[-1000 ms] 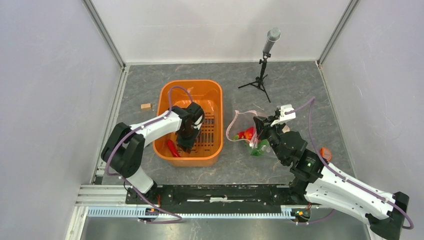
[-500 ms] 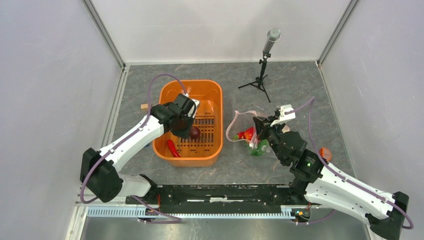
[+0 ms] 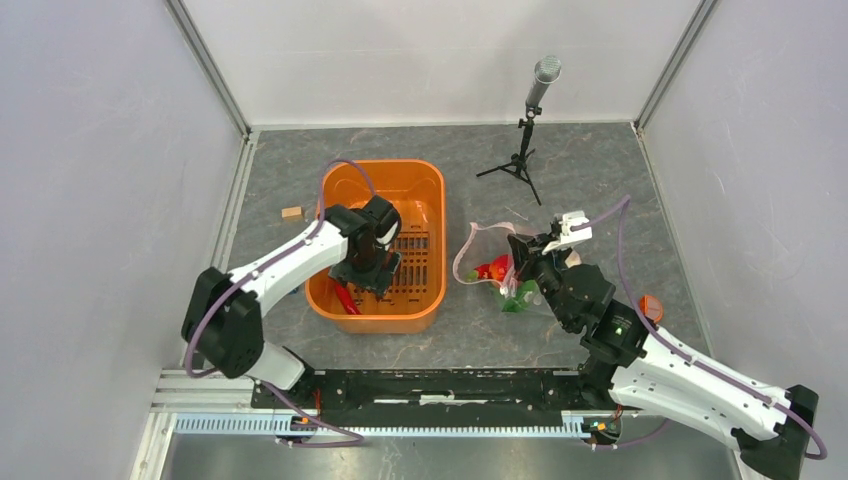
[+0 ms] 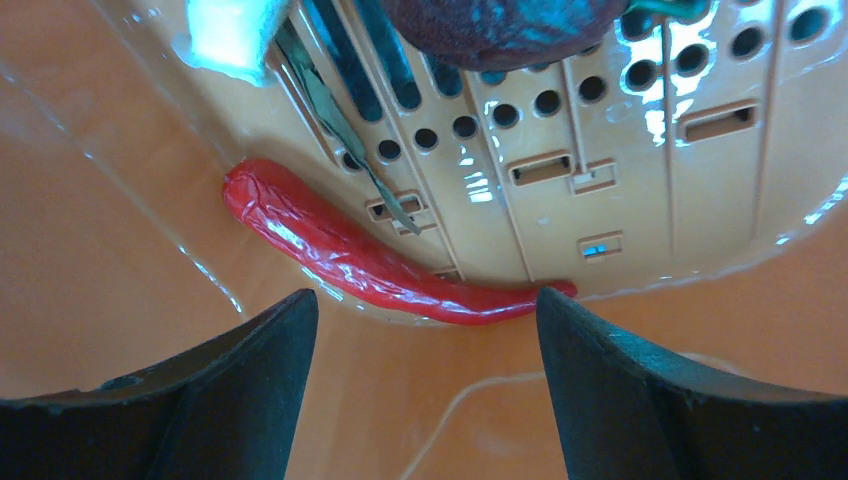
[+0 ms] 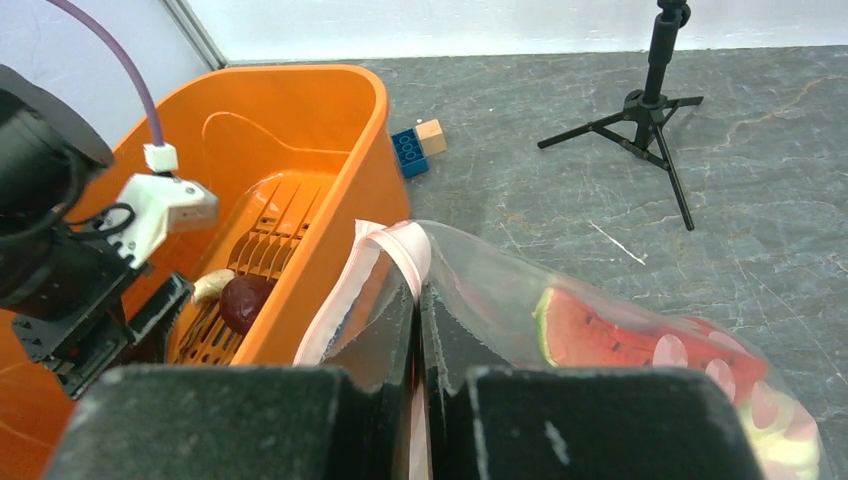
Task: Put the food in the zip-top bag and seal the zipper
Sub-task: Pick up the fake vegetable from the bin.
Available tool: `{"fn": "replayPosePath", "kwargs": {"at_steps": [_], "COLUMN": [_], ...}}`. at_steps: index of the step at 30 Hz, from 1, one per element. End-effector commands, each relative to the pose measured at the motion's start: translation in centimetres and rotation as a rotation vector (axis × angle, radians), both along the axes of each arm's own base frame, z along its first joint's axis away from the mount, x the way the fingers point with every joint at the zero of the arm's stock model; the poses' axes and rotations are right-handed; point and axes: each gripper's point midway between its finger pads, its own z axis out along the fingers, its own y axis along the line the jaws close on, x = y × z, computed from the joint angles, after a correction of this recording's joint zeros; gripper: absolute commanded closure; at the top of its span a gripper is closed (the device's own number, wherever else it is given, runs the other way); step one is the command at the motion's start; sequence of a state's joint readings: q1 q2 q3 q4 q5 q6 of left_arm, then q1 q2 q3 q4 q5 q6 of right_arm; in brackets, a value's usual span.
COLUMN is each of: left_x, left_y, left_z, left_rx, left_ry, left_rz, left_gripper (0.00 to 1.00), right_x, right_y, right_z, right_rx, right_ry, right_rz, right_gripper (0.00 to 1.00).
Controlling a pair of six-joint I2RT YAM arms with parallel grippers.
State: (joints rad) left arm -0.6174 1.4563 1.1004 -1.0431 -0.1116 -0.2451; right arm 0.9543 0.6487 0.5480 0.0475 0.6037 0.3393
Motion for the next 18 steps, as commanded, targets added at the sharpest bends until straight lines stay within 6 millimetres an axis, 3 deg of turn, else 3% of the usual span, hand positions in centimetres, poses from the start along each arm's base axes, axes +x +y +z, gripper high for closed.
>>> {"fn": "replayPosePath", "kwargs": {"at_steps": [1, 8, 15, 18], "left_x": [-0.8, -2.4, -2.5, -2.8], "left_y": [1.2, 0.5, 0.5, 0.4], "left_z": [-0.3, -3.6, -5.4, -5.6], "left_rx": [0.079, 0.09, 0.124, 0.124], "left_ry": [0.057, 0.223, 0.283, 0.297], "left_rz": [0.004, -0.017, -0.016, -0.014], "left_gripper": [0.12, 0.1, 0.2, 0.34], "right_x": [0.2, 0.2, 0.1, 0.2], "right_y": [-0.8, -1.6, -2.0, -2.2], "right_z": [1.4, 1.8, 1.9, 1.8], "right_rx": [0.014, 0.004, -0.006, -0.011], "right_ry": [-0.044, -0.064, -0.069, -0.069], "right_rz": [-0.034, -0.056, -0.067, -0.077], "right_gripper": [0.91, 0.91, 0.91, 0.91]}}
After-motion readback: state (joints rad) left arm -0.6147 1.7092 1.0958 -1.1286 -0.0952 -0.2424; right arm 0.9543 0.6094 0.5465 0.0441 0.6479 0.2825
